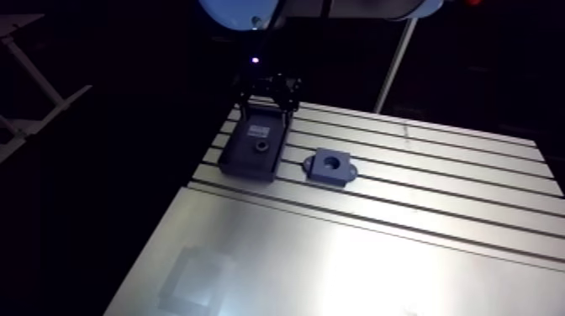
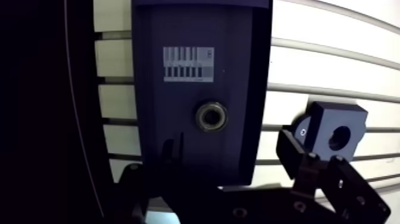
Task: Pick up the bearing and press it into the housing until flush.
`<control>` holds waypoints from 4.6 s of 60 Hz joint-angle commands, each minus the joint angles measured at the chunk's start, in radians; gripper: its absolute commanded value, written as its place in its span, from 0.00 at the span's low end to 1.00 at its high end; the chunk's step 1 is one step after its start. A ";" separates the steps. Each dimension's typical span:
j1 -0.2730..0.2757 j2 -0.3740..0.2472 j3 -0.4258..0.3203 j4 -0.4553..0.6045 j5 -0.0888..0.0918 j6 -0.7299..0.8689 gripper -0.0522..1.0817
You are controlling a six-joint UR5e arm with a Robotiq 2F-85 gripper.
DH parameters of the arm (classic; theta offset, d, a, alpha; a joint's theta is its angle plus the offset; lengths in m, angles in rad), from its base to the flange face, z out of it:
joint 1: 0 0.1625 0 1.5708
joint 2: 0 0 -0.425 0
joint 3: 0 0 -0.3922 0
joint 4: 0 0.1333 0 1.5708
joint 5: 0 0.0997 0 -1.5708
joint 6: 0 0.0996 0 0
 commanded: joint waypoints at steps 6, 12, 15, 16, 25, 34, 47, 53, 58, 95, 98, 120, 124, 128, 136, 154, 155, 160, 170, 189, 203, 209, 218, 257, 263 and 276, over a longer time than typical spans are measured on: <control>0.014 0.026 -0.005 -0.005 -0.018 0.021 0.24; 0.014 0.036 -0.007 -0.010 -0.019 0.022 0.25; 0.014 0.037 -0.005 -0.019 -0.021 0.020 0.26; 0.014 0.037 -0.005 -0.019 -0.021 0.020 0.26; 0.014 0.048 -0.004 -0.026 -0.019 0.020 0.28; 0.014 0.050 -0.005 -0.029 -0.019 0.020 0.29; 0.021 0.060 -0.004 -0.031 -0.019 0.027 0.29; 0.023 0.068 -0.004 -0.032 -0.019 0.034 0.29; 0.025 0.069 -0.004 -0.033 -0.020 0.034 0.29; 0.031 0.086 -0.001 -0.034 -0.019 0.035 0.32; 0.032 0.088 0.001 -0.034 -0.019 0.035 0.32; 0.037 0.099 0.002 -0.055 -0.041 0.032 0.33; 0.037 0.103 0.002 -0.055 -0.041 0.034 0.33; 0.037 0.105 0.002 -0.056 -0.041 0.033 0.33; 0.037 0.105 0.002 -0.061 -0.041 0.032 0.33; 0.039 0.110 0.002 -0.061 -0.041 0.032 0.36; 0.039 0.110 0.002 -0.061 -0.041 0.031 0.36; 0.039 0.110 0.002 -0.061 -0.041 0.032 0.37; 0.040 0.110 0.002 -0.061 -0.041 0.032 0.38; 0.042 0.108 0.004 -0.061 -0.042 0.032 0.42; 0.045 0.108 0.006 -0.061 -0.042 0.032 0.45; 0.045 0.108 0.006 -0.061 -0.042 0.031 0.46; 0.046 0.108 0.006 -0.061 -0.042 0.031 0.47; 0.046 0.106 0.006 -0.060 -0.042 0.029 0.50; 0.046 0.105 0.006 -0.061 -0.042 0.029 0.50; 0.049 0.105 0.007 -0.060 -0.042 0.028 0.50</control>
